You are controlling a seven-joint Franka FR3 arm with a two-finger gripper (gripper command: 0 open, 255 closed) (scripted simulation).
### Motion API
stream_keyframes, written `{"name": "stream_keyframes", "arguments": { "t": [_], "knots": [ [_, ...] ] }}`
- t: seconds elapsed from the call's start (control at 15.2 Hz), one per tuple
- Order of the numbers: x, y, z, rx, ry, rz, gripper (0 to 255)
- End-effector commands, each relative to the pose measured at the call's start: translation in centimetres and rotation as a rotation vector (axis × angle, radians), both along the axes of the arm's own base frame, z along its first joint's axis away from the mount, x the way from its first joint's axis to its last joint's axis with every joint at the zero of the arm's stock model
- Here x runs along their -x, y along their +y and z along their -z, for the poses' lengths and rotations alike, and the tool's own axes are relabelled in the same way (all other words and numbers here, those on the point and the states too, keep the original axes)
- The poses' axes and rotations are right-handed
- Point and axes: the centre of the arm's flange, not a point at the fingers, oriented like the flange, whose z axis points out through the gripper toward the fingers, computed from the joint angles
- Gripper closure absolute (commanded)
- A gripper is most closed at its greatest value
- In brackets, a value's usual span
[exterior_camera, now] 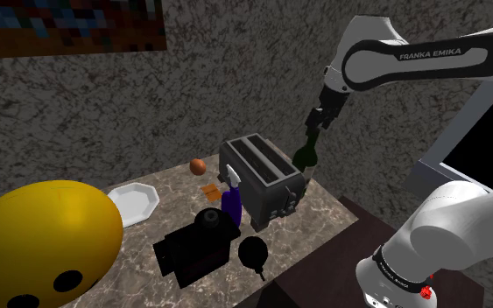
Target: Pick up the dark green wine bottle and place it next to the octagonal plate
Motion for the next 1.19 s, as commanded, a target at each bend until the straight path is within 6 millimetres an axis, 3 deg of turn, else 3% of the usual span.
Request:
{"name": "stream_keyframes", "arguments": {
  "t": [0.0,0.13,0.66,0.73,1.12],
  "knots": [
    [-0.1,0.0,1.1,0.000,-0.001,0.000,0],
    [-0.2,0.0,2.5,0.000,-0.001,0.000,0],
    [-0.2,0.0,2.5,0.000,-0.001,0.000,0],
    [-0.2,0.0,2.5,0.000,-0.001,0.000,255],
    [-0.2,0.0,2.5,0.000,-0.001,0.000,255]
  ]
}}
